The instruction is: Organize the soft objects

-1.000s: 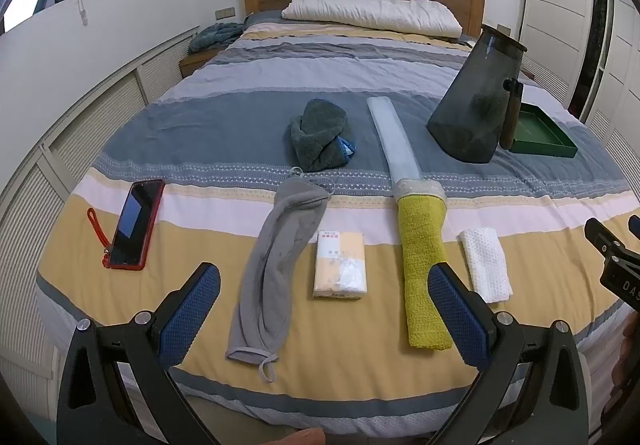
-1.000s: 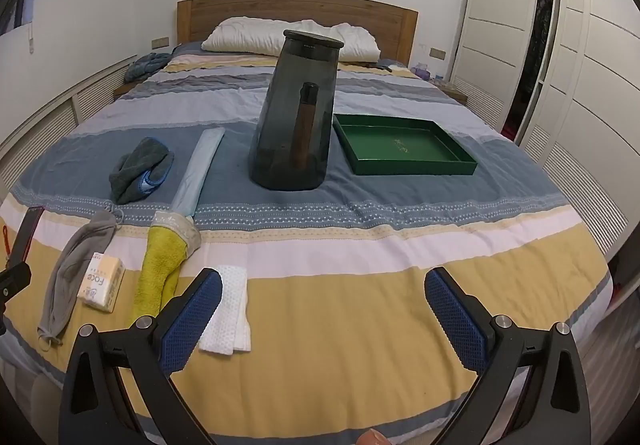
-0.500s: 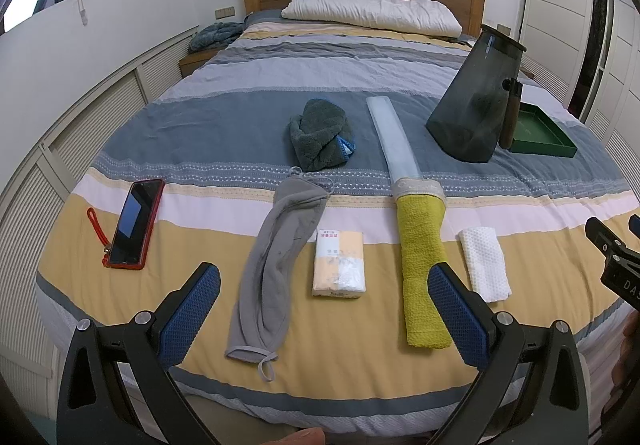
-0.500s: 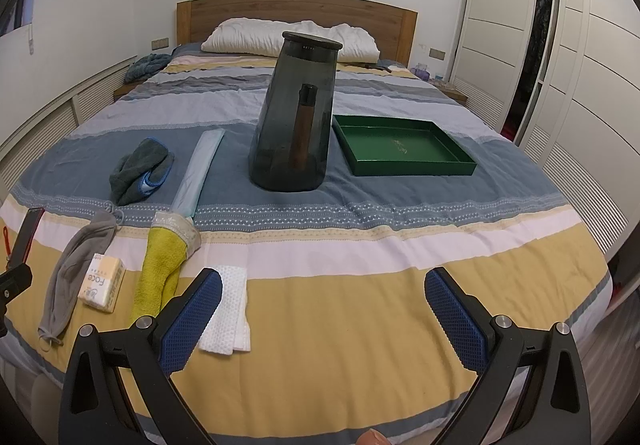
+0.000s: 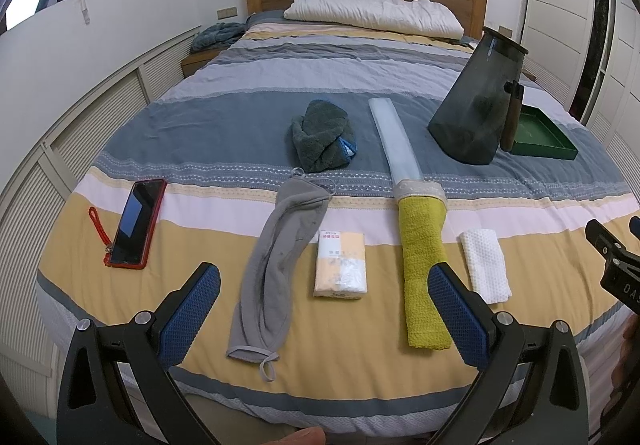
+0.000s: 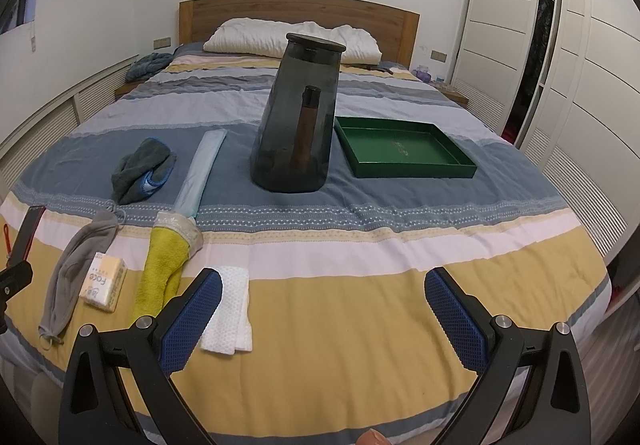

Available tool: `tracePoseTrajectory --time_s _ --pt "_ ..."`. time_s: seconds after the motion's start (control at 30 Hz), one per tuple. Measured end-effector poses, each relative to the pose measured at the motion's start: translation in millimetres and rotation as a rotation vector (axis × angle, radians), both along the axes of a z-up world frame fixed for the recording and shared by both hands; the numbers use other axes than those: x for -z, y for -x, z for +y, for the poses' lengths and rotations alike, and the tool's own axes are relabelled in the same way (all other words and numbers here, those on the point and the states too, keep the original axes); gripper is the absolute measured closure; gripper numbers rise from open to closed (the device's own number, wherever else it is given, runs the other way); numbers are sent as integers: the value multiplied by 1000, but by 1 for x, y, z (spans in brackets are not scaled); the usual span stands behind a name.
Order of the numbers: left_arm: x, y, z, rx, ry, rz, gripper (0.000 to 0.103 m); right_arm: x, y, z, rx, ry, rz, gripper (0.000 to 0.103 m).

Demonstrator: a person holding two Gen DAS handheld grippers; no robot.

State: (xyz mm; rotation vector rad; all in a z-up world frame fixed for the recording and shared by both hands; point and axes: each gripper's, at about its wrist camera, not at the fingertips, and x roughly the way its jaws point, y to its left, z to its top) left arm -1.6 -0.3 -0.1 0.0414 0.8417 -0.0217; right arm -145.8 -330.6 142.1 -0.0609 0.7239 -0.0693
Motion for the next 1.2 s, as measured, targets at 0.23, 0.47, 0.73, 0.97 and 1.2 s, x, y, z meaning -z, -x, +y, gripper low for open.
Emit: tracePoseTrajectory --time_s 0.23,0.47,0.73,0.97,1.2 --pt "-1 -1 2 -8 6 4 1 -1 0 3 -10 5 2 0" --pt "-2 -1 6 -27 3 10 1 -1 0 5 -13 8 3 0" --pt "-2 -1 7 -35 2 19 1 -2 2 7 -16 12 -1 0" --pt "-2 0 5 -38 -8 24 1 -2 4 7 -16 11 -2 0" --pt "1 -3 -3 42 89 99 1 -3 5 8 -17 13 -6 0"
